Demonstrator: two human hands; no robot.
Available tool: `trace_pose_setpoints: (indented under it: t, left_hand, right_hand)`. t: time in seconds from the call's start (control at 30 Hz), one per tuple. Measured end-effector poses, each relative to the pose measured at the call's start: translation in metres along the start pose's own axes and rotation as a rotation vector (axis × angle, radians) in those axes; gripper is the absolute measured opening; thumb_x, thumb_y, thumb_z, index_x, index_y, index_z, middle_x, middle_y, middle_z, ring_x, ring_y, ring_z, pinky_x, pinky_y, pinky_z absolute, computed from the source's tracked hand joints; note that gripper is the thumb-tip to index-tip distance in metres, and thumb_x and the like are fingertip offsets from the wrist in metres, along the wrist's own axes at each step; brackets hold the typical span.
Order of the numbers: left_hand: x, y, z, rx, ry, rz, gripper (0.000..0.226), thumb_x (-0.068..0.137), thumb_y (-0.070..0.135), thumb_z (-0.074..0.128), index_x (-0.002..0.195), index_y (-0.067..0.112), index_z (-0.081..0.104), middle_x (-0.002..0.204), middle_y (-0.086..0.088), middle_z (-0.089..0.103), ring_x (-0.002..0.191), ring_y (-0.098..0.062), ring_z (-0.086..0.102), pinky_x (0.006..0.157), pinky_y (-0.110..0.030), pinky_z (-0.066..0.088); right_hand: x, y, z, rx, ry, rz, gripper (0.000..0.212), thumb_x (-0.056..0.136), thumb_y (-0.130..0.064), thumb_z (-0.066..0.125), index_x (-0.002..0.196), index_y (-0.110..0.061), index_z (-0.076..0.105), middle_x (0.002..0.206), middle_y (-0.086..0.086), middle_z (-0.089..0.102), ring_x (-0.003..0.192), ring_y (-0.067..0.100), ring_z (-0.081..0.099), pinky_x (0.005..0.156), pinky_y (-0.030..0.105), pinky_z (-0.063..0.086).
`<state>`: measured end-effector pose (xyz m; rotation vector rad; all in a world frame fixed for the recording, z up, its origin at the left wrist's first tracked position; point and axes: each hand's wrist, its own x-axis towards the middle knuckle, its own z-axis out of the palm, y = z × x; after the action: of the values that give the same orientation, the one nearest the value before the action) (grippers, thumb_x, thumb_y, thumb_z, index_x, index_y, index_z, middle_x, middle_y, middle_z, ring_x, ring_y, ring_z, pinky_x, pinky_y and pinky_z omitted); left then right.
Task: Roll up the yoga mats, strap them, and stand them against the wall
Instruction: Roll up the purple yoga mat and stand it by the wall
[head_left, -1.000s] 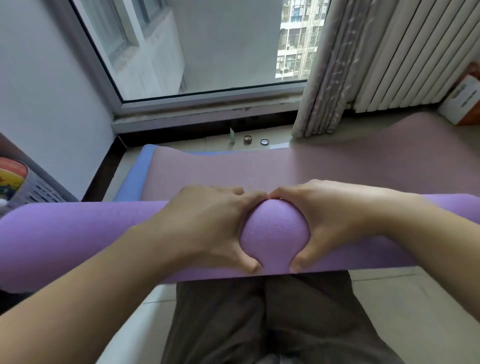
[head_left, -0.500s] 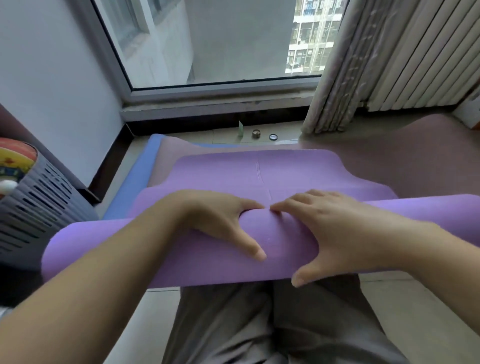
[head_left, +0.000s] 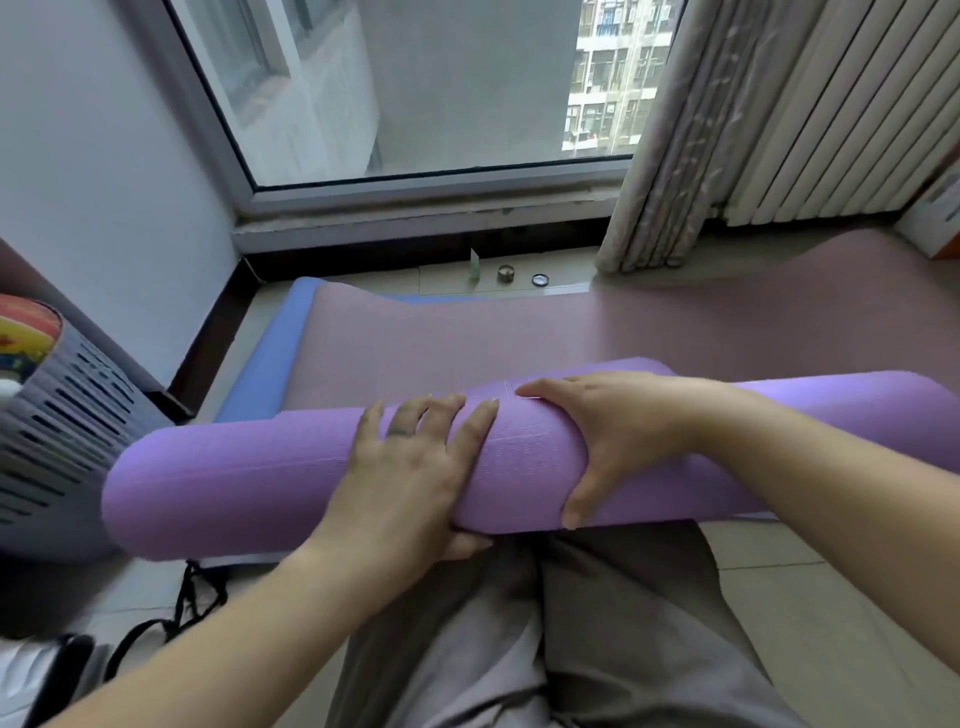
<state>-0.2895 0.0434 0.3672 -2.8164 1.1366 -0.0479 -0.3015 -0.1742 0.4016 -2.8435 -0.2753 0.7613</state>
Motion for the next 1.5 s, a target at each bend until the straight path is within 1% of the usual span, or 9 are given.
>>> trace_pose_setpoints:
  t: [0.17, 0.37, 0.57, 0.77, 1.0, 1.13, 1.27, 1.4, 1.5]
  left_hand:
    - [0.014, -0.01, -0.031, -0.008, 0.054, 0.025, 0.105, 0.059, 0.07, 0.063, 0.147, 0.032, 0.021, 0.143, 0.001, 0.04, 0.125, -0.025, 0.045, 0.109, -0.05, 0.024]
    - [0.006, -0.011, -0.083, 0.058, 0.112, 0.069, 0.107, 0.058, 0.074, 0.059, 0.146, 0.032, 0.014, 0.142, 0.002, 0.04, 0.123, -0.024, 0.045, 0.108, -0.048, 0.024]
    - [-0.023, 0.026, -0.04, 0.071, -0.167, 0.127, 0.103, 0.068, 0.063, 0.061, 0.147, 0.027, 0.005, 0.143, -0.003, 0.034, 0.127, -0.027, 0.039, 0.114, -0.052, 0.012]
    - [-0.01, 0.01, -0.036, -0.066, -0.218, 0.124, 0.095, 0.061, 0.069, 0.061, 0.141, 0.035, 0.022, 0.127, 0.005, 0.047, 0.113, -0.022, 0.05, 0.107, -0.043, 0.028]
    - [0.045, -0.019, -0.055, -0.344, -0.634, 0.017, 0.101, 0.066, 0.062, 0.074, 0.148, 0.042, 0.018, 0.144, 0.016, 0.04, 0.128, -0.011, 0.042, 0.104, -0.031, 0.037]
    - [0.032, -0.002, -0.051, -0.222, -0.395, 0.093, 0.092, 0.077, 0.05, 0.064, 0.15, 0.033, 0.011, 0.15, 0.004, 0.026, 0.135, -0.02, 0.029, 0.108, -0.045, 0.033]
    - [0.01, 0.024, -0.017, 0.064, -0.198, 0.03, 0.111, 0.076, 0.057, 0.061, 0.148, 0.025, -0.017, 0.156, -0.005, 0.004, 0.143, -0.028, 0.012, 0.114, -0.057, 0.013]
    - [0.015, 0.019, -0.009, 0.022, -0.074, 0.003, 0.109, 0.072, 0.055, 0.064, 0.149, 0.03, -0.008, 0.154, -0.005, 0.013, 0.139, -0.027, 0.02, 0.114, -0.051, 0.011]
    - [0.015, 0.019, -0.02, -0.006, -0.011, 0.03, 0.107, 0.068, 0.053, 0.066, 0.148, 0.03, -0.001, 0.15, -0.005, 0.022, 0.134, -0.029, 0.027, 0.111, -0.05, 0.019]
  right_hand:
    - [0.002, -0.004, -0.038, 0.037, -0.056, 0.005, 0.098, 0.054, -0.056, 0.085, 0.137, -0.041, 0.035, 0.126, -0.015, 0.052, 0.105, 0.01, 0.052, 0.09, 0.031, 0.047]
    - [-0.034, -0.018, -0.08, 0.001, -0.04, 0.016, 0.087, 0.046, -0.062, 0.084, 0.122, -0.048, 0.044, 0.103, -0.022, 0.057, 0.095, 0.003, 0.058, 0.086, 0.035, 0.054]
    - [-0.038, -0.017, 0.002, 0.022, -0.186, 0.002, 0.108, 0.055, -0.062, 0.082, 0.143, -0.043, 0.022, 0.134, -0.02, 0.045, 0.121, 0.007, 0.046, 0.101, 0.028, 0.038]
    - [-0.059, -0.024, 0.015, -0.143, 0.055, -0.042, 0.118, 0.064, -0.073, 0.067, 0.151, -0.037, -0.004, 0.151, -0.011, 0.028, 0.136, 0.012, 0.027, 0.112, 0.032, 0.025]
    - [-0.052, -0.035, 0.041, -0.325, 0.207, 0.072, 0.123, 0.065, -0.066, 0.068, 0.15, -0.025, -0.012, 0.154, 0.003, 0.014, 0.139, 0.024, 0.02, 0.111, 0.047, 0.023]
    - [-0.032, -0.019, 0.03, -0.209, 0.217, 0.052, 0.118, 0.059, -0.065, 0.073, 0.149, -0.029, 0.004, 0.144, -0.003, 0.033, 0.129, 0.022, 0.034, 0.105, 0.046, 0.032]
    - [-0.017, -0.007, 0.014, -0.144, 0.131, 0.04, 0.123, 0.057, -0.062, 0.078, 0.151, -0.031, 0.005, 0.144, -0.004, 0.037, 0.128, 0.021, 0.037, 0.103, 0.042, 0.035]
    - [-0.015, -0.008, 0.019, -0.209, 0.183, 0.043, 0.131, 0.054, -0.068, 0.075, 0.15, -0.033, -0.007, 0.145, -0.002, 0.035, 0.127, 0.023, 0.039, 0.101, 0.043, 0.038]
    - [-0.024, -0.013, 0.01, -0.323, 0.247, 0.046, 0.113, 0.054, -0.074, 0.068, 0.145, -0.034, 0.014, 0.129, -0.003, 0.049, 0.115, 0.022, 0.05, 0.087, 0.036, 0.045]
